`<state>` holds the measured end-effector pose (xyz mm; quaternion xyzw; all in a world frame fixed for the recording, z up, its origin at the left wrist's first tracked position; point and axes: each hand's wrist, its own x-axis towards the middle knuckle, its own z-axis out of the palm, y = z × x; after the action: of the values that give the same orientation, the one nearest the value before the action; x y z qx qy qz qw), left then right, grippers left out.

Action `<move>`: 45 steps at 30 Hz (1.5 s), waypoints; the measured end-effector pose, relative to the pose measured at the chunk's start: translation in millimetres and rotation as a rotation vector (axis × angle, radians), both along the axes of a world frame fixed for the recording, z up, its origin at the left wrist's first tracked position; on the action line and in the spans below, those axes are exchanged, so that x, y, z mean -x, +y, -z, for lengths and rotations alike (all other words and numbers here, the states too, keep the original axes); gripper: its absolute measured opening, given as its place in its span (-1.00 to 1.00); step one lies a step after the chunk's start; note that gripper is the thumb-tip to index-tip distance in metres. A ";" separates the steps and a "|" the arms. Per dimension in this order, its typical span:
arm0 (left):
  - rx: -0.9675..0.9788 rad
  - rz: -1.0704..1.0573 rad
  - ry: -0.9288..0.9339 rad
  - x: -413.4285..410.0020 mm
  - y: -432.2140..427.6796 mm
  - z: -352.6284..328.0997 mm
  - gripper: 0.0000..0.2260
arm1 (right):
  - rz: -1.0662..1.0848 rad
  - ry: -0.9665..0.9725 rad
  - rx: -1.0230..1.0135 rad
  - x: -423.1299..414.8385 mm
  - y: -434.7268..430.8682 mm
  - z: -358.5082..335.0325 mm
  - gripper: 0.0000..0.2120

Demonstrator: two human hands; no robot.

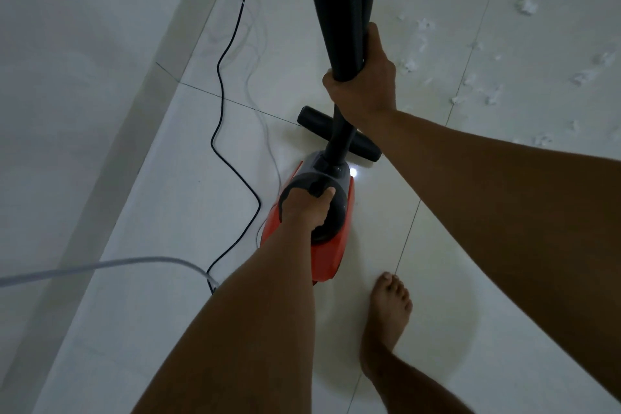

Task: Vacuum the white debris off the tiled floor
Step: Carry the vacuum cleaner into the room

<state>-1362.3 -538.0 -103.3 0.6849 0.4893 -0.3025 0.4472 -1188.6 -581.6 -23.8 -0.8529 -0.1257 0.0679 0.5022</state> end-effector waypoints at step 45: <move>-0.243 0.954 -0.229 102.3 46.0 32.7 0.43 | 0.034 -0.012 -0.019 4.7 -10.7 6.8 -0.64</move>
<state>-1464.7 -492.0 -136.0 0.9081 0.1012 -0.3371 0.2270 -1193.3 -592.2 -30.6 -0.8504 -0.1149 0.0530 0.5107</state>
